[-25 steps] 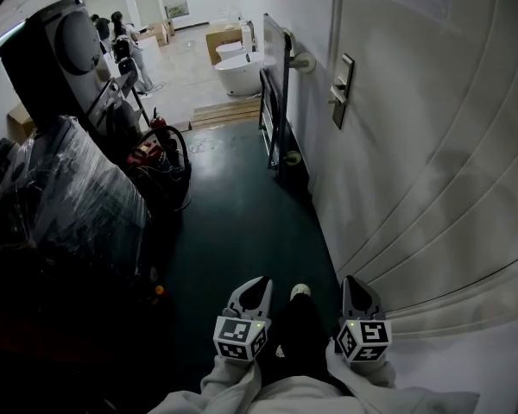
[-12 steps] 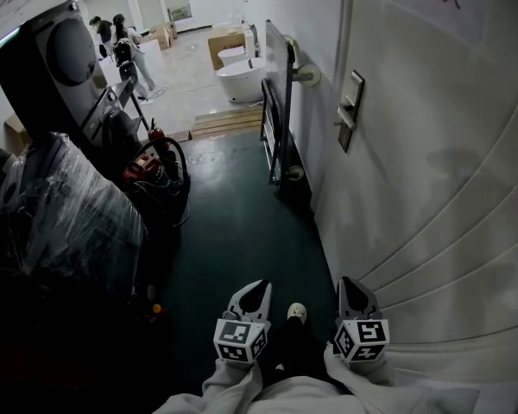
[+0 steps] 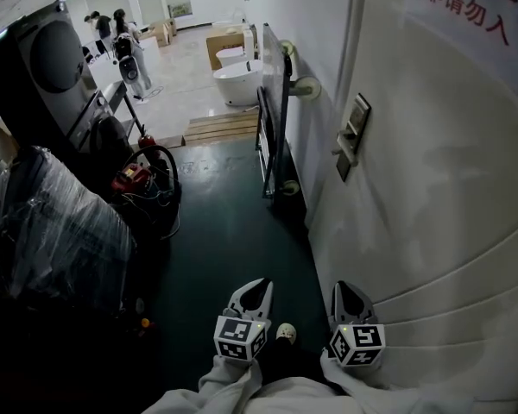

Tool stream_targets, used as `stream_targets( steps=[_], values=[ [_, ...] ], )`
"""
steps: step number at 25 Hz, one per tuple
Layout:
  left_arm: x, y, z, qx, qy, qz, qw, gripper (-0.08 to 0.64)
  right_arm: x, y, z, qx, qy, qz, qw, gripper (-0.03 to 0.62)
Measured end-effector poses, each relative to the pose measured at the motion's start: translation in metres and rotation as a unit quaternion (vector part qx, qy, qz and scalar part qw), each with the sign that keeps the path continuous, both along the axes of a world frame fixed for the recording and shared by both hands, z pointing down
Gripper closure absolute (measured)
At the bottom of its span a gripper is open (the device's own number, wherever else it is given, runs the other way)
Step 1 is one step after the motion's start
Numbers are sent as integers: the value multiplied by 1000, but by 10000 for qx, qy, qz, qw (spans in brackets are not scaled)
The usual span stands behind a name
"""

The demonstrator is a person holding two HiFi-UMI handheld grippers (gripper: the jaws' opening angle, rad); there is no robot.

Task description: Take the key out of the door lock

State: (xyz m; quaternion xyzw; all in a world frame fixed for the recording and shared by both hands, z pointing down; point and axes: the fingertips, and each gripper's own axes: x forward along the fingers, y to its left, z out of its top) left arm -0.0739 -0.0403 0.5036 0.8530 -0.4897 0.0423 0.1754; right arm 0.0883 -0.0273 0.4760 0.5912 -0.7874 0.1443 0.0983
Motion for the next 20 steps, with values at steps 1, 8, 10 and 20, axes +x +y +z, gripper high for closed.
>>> stream_targets(
  steps=[1, 8, 10, 20],
  values=[
    [2, -8, -1, 22, -13, -5, 10000, 532, 1, -9, 1, 0, -13, -8, 10000, 540],
    [3, -56, -5, 77, -41, -120, 9999, 532, 7, -58, 4, 7, -68, -47, 10000, 540],
    [8, -66, -1, 82, -38, -94, 9999, 532, 10, -69, 7, 11, -82, -39, 10000, 540],
    [25, -110, 1, 210, 22, 51, 9998, 532, 22, -110, 8, 138, -79, 43, 9999, 541]
  ],
)
